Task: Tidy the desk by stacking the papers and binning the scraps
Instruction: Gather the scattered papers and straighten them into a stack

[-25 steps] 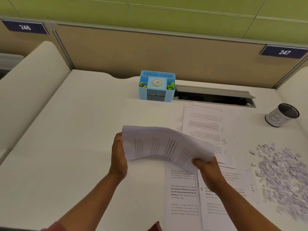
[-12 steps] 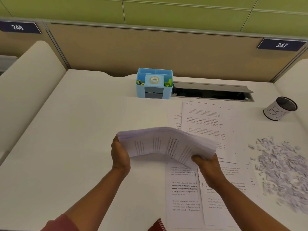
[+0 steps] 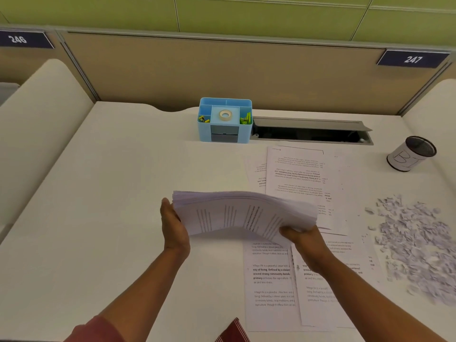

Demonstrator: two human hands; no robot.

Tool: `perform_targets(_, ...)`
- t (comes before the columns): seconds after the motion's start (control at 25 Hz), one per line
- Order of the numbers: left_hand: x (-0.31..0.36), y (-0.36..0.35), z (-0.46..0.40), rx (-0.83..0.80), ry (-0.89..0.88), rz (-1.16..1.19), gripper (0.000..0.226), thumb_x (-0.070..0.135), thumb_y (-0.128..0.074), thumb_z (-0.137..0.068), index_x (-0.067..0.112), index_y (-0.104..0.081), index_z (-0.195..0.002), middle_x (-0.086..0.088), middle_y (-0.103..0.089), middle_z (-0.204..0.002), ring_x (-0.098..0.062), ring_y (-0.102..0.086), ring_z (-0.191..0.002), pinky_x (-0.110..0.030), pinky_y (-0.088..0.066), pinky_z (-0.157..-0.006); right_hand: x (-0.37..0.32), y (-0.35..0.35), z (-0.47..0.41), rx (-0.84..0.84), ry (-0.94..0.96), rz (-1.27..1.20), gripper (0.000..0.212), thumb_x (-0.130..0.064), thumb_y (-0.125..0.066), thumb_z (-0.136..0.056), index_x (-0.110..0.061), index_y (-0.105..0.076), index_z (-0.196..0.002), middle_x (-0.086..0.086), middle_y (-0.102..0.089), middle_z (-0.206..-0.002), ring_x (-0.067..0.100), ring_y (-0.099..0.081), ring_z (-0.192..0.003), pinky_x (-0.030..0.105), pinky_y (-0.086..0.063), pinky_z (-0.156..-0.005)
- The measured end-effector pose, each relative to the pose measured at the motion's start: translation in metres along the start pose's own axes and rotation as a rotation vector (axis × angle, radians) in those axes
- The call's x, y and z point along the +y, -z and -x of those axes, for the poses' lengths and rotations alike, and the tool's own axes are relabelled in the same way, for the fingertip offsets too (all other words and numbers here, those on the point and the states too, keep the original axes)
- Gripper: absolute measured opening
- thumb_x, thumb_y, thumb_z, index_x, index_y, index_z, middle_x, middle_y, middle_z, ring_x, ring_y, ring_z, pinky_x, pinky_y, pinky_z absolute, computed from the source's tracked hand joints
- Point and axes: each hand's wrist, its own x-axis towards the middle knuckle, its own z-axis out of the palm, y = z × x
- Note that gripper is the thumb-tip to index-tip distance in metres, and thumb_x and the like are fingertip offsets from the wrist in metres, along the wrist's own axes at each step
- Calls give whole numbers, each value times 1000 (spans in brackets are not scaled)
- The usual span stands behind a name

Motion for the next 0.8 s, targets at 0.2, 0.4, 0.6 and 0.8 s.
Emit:
perform_targets(0.2, -5, 15, 10, -183, -324, -95, 52, 51, -21, -93, 21, -63, -100, 2, -65, -92, -9, -58, -86, -20, -44, -74, 4, 3, -1, 31, 9, 23, 52, 10, -63, -84, -38, -75, -100, 10, -74, -106, 30, -66, -110, 56, -55, -96)
perform_targets(0.4, -9, 26, 12, -264, -286, -266, 39, 2, -52, -89, 22, -54, -122, 7, -64, -108, -3, -61, -96, -15, -48, -79, 5, 0, 4, 61, 7, 84, 53, 16, -55, -87, -34, -70, -99, 7, -74, -101, 33, -65, -110, 56, -54, -94)
perform_targets(0.6, 0, 21, -3, -224, -138, -313, 37, -11, -52, -94, 22, -66, -97, 8, -71, -89, -12, -65, -89, -12, -51, -67, 9, -1, 1, 75, 6, 108, 49, 11, -56, -86, -35, -72, -88, 40, -57, -105, 65, -48, -110, 80, -40, -86)
perform_targets(0.8, -1, 22, -2, -200, -190, -290, 40, -13, -53, -91, 24, -65, -101, 4, -71, -97, -6, -67, -88, -15, -52, -68, 0, -6, 1, 84, 21, 108, 50, 12, -57, -86, -35, -73, -93, 25, -68, -98, 46, -65, -100, 69, -50, -89)
